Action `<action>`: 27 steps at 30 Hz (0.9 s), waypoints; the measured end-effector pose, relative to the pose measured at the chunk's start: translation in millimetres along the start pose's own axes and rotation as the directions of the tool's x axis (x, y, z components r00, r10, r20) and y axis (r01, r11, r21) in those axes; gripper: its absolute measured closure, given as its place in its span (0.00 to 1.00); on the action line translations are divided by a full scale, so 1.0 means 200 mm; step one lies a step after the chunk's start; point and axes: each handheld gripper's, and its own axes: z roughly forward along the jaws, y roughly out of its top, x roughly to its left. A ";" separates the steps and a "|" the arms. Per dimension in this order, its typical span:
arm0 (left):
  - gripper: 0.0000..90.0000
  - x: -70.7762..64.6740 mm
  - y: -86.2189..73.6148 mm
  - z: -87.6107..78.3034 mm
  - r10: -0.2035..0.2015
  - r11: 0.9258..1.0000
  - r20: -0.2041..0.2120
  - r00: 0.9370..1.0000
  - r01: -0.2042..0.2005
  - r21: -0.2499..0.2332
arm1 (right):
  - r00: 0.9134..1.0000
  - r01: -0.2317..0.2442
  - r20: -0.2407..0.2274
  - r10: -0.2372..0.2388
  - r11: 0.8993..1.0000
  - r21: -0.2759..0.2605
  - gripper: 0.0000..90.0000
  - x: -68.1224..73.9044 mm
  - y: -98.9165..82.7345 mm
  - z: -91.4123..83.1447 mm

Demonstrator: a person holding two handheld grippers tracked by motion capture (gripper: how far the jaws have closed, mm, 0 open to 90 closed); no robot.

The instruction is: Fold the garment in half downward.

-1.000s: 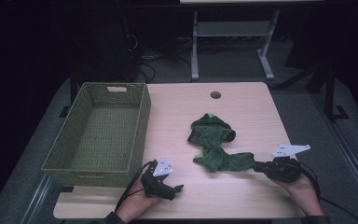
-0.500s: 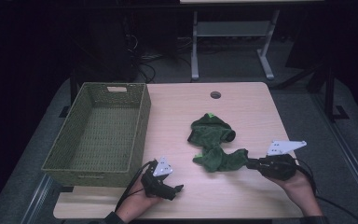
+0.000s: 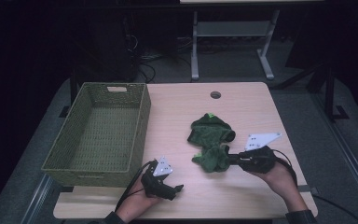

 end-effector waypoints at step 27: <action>0.14 0.00 0.00 0.00 0.004 1.000 0.000 1.000 -0.004 0.002 | 0.997 -0.081 -0.004 0.081 0.996 -0.020 0.98 -0.09 0.09 0.31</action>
